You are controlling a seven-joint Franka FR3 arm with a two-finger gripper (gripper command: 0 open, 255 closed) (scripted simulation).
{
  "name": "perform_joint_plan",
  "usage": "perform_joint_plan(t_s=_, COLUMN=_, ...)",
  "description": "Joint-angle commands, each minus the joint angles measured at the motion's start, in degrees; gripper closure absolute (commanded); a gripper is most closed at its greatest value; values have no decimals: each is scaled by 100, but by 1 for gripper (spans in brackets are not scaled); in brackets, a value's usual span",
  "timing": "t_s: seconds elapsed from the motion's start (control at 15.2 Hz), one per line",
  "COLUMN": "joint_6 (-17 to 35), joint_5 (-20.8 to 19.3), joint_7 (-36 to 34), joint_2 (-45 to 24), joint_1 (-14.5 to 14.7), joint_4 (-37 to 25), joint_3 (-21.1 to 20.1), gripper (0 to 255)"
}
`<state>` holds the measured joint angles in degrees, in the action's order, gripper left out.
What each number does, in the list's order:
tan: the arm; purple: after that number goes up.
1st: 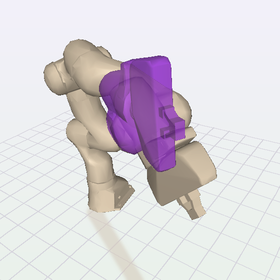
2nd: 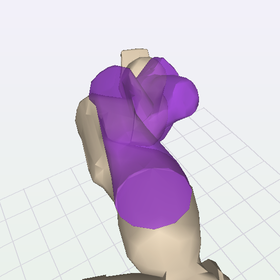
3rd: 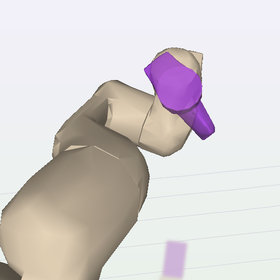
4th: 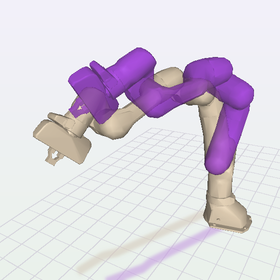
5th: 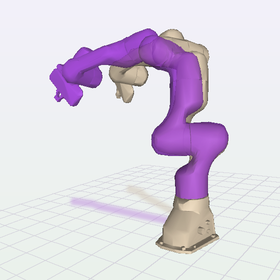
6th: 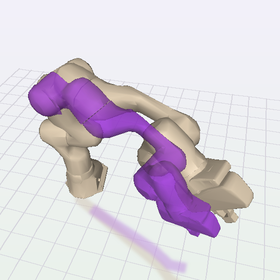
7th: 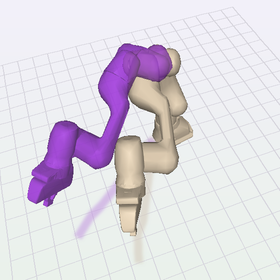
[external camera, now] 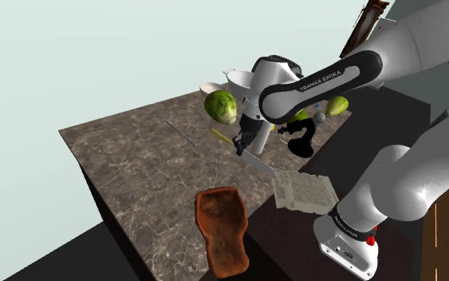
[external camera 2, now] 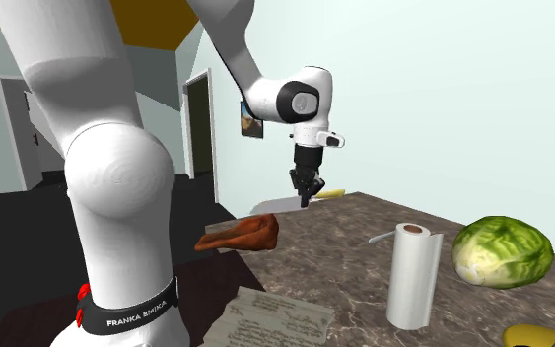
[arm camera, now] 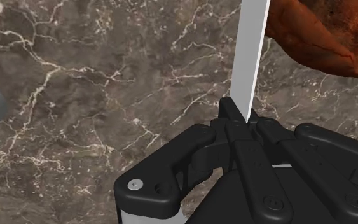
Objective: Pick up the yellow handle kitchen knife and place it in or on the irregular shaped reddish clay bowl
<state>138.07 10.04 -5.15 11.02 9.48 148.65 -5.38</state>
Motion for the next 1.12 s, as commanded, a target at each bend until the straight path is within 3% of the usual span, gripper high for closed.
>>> perform_joint_plan(t_s=0.0, joint_6=26, joint_5=73, joint_7=-264, joint_2=143, joint_1=142, joint_4=141, joint_3=-174, gripper=255)
perform_joint_plan(t_s=0.46, joint_6=112, joint_5=390, joint_7=-1295, joint_2=464, joint_1=720, joint_4=423, joint_3=-900, gripper=255)
perform_joint_plan(t_s=0.92, joint_6=194, joint_5=625, joint_7=-2481, joint_2=440, joint_1=1278, joint_4=325, joint_3=-1725, gripper=255)
perform_joint_plan(t_s=1.06, joint_6=390, joint_5=615, joint_7=-2484, joint_2=296, joint_1=1268, joint_4=379, joint_3=-1753, gripper=255)
